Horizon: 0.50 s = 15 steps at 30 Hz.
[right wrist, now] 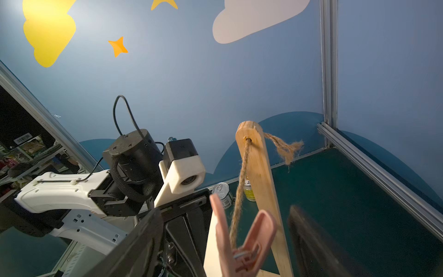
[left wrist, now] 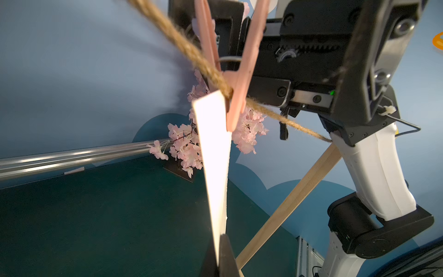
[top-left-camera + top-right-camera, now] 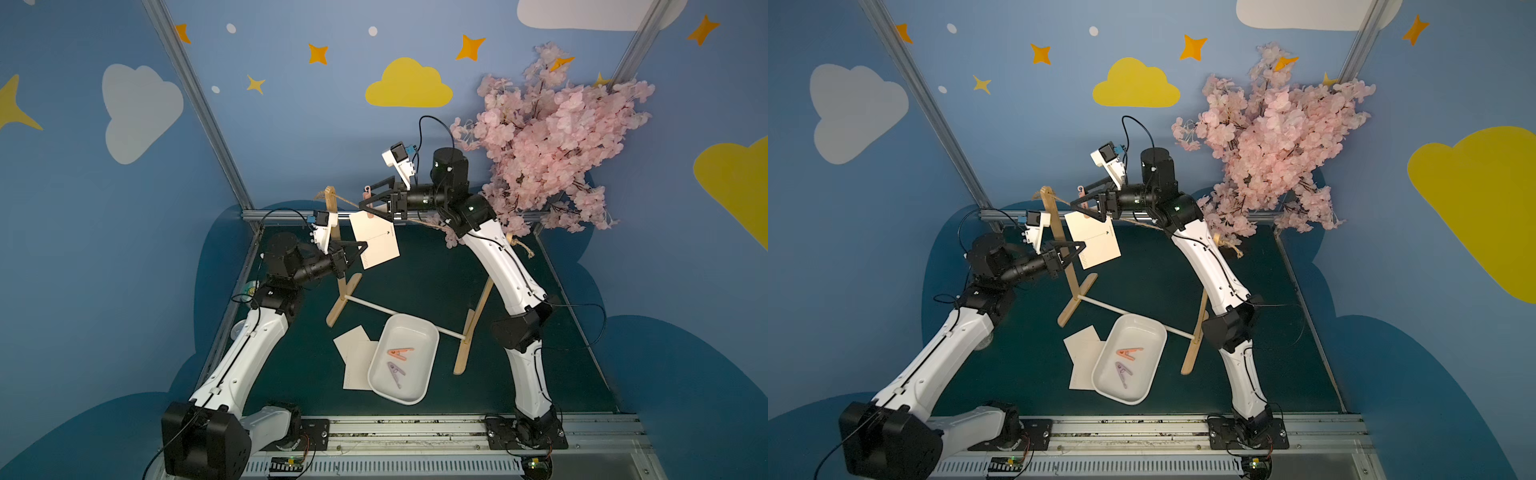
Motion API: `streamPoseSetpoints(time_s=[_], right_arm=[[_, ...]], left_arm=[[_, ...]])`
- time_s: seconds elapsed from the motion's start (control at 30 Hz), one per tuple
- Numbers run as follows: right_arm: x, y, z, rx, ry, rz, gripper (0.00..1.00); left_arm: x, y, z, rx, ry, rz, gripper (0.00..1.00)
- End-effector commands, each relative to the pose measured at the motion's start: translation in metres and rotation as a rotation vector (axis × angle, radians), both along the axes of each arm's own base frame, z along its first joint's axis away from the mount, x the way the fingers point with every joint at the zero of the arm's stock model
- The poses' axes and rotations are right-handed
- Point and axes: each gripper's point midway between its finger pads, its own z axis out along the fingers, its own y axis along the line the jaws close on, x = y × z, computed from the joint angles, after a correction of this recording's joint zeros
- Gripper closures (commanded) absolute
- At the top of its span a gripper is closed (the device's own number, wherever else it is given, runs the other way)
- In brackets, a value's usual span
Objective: Remove the postcards from the strings
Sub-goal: Remove the clamp from the clothesline.
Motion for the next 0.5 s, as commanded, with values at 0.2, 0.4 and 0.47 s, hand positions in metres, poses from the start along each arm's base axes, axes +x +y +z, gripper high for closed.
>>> streamPoseSetpoints(time_s=[0.2,0.4,0.47], right_arm=[[-0.0123,0.0034,-0.0031,0.000,0.001,0.078,0.24],[-0.0144,0.0041,-0.0038,0.003,0.009,0.098,0.31],[-0.0145,0.0040,-0.0033,0.006,0.011,0.103,0.34]], left_arm=[[-0.0022,0.0006,0.0092,0.011,-0.029,-0.005,0.97],[-0.0024,0.0003,0.0099,0.010,-0.030,-0.008,0.97],[-0.0021,0.0002,0.0087,0.011,-0.026,-0.008,0.97]])
